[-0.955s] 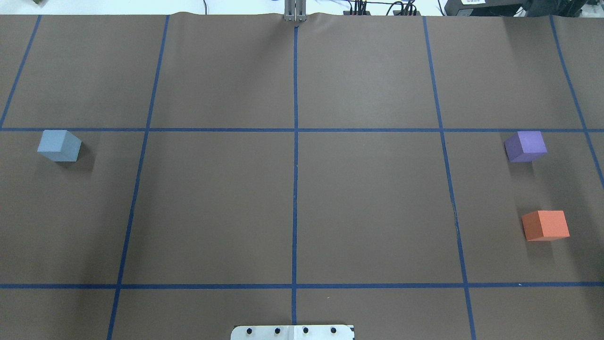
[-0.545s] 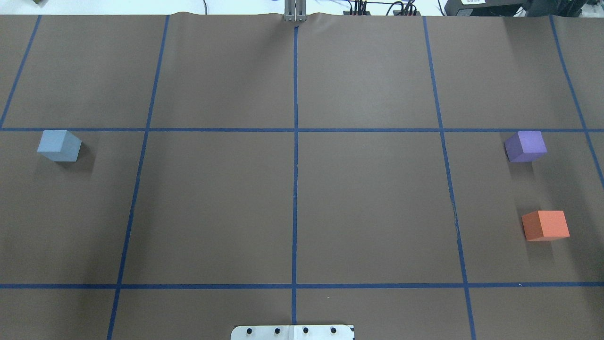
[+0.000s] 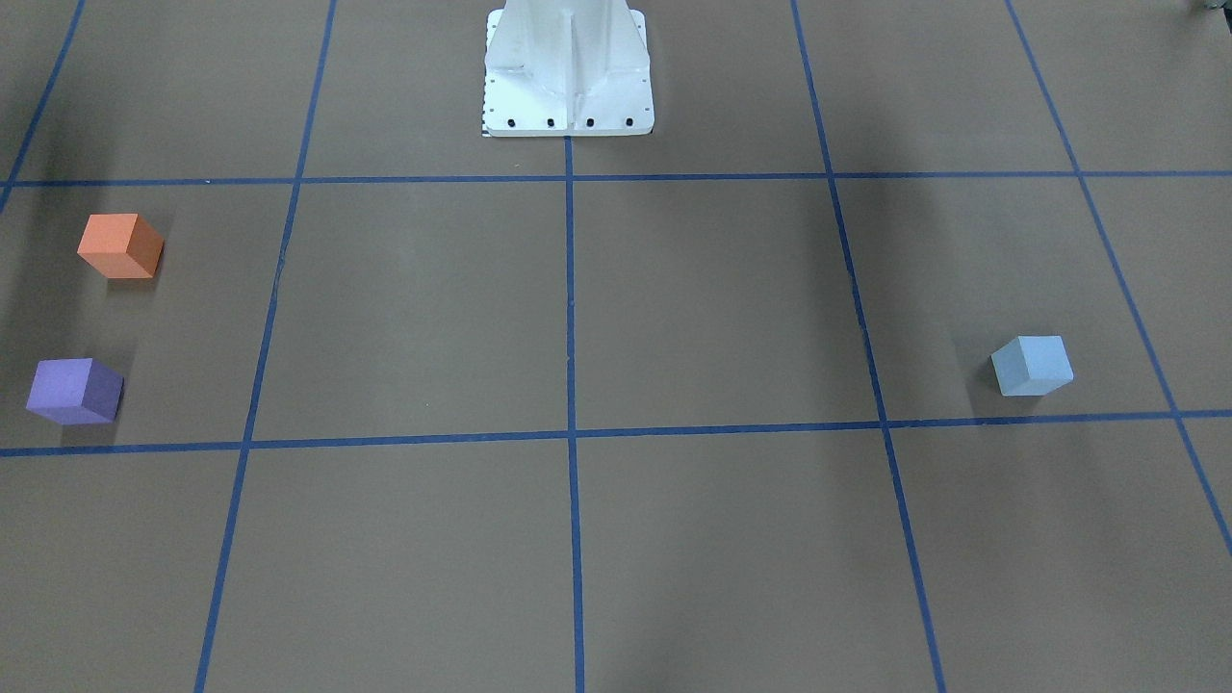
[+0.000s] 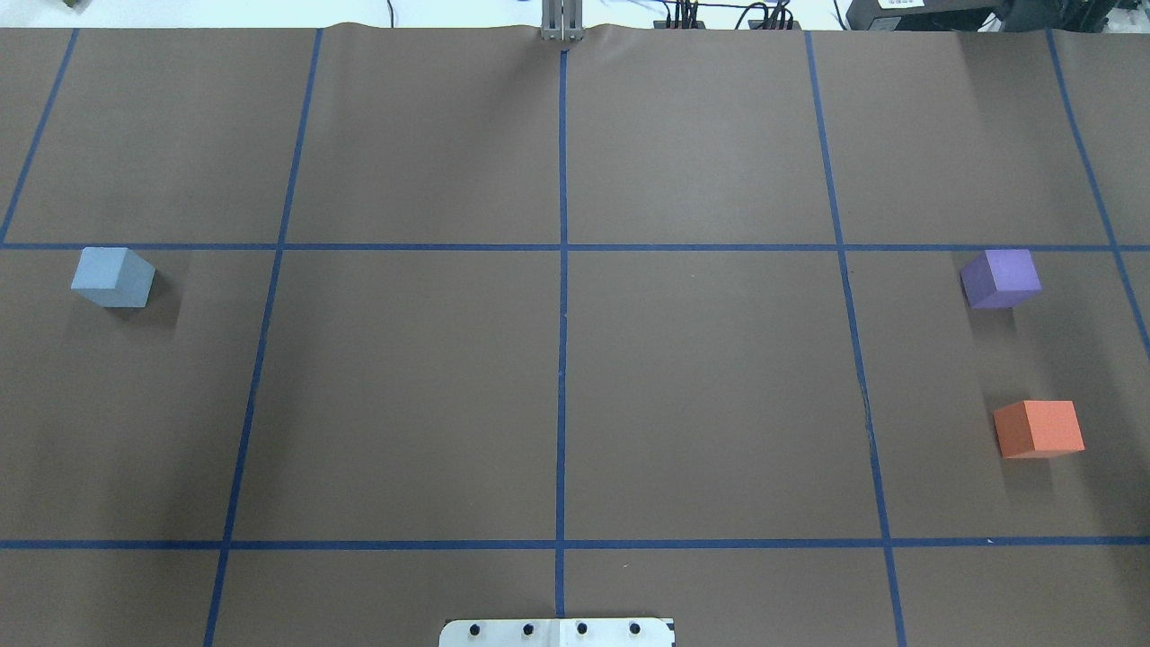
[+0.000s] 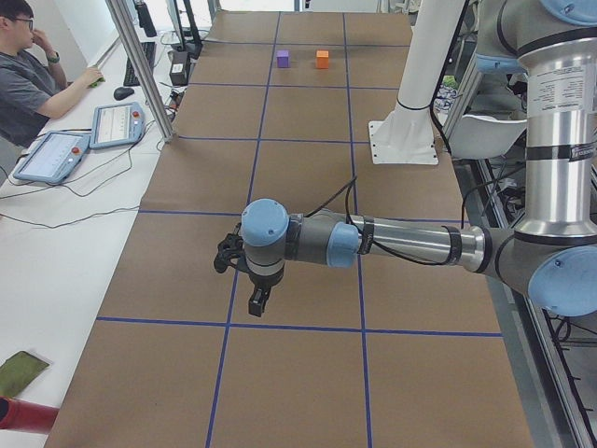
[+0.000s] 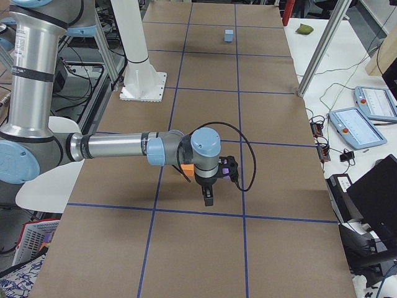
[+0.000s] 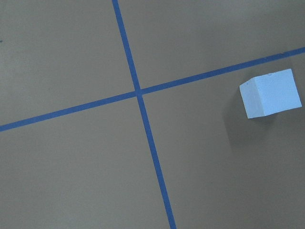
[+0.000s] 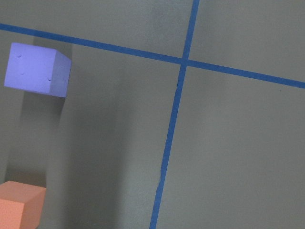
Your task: Place blue block between orange and purple blocks
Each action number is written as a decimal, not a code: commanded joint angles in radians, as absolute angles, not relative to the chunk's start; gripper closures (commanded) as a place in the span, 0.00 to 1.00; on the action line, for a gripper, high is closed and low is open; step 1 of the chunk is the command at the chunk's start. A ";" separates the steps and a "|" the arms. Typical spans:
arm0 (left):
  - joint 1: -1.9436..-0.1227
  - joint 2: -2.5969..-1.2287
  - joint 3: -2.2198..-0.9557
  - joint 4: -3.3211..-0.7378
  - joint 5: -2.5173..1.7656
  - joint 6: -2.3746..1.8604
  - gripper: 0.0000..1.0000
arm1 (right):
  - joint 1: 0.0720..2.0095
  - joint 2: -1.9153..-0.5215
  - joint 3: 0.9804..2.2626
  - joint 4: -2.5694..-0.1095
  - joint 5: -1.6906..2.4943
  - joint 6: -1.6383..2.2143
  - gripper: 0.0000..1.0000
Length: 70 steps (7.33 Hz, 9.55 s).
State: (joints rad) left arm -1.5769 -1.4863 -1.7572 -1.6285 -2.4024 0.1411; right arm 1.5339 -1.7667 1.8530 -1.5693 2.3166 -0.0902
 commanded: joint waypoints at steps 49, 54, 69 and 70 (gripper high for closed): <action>-1.532 -1.723 -1.840 -1.144 -2.223 0.352 0.00 | 0.894 -1.334 2.092 -1.488 2.237 0.977 0.00; -1.666 -1.597 -1.684 -1.315 -2.253 0.466 0.00 | 0.499 -0.881 1.822 -1.668 1.827 1.192 0.00; -1.666 -1.559 -1.693 -1.318 -2.347 0.414 0.00 | 0.487 -0.754 1.494 -1.502 1.799 1.169 0.61; -1.666 -1.557 -1.694 -1.318 -2.347 0.413 0.00 | 0.530 -0.846 1.610 -1.520 1.836 1.146 0.61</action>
State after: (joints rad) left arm -1.6659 -1.5574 -1.6930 -1.3177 -2.3470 0.4157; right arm 0.4772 -0.7660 1.4993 -1.5037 1.7818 1.1707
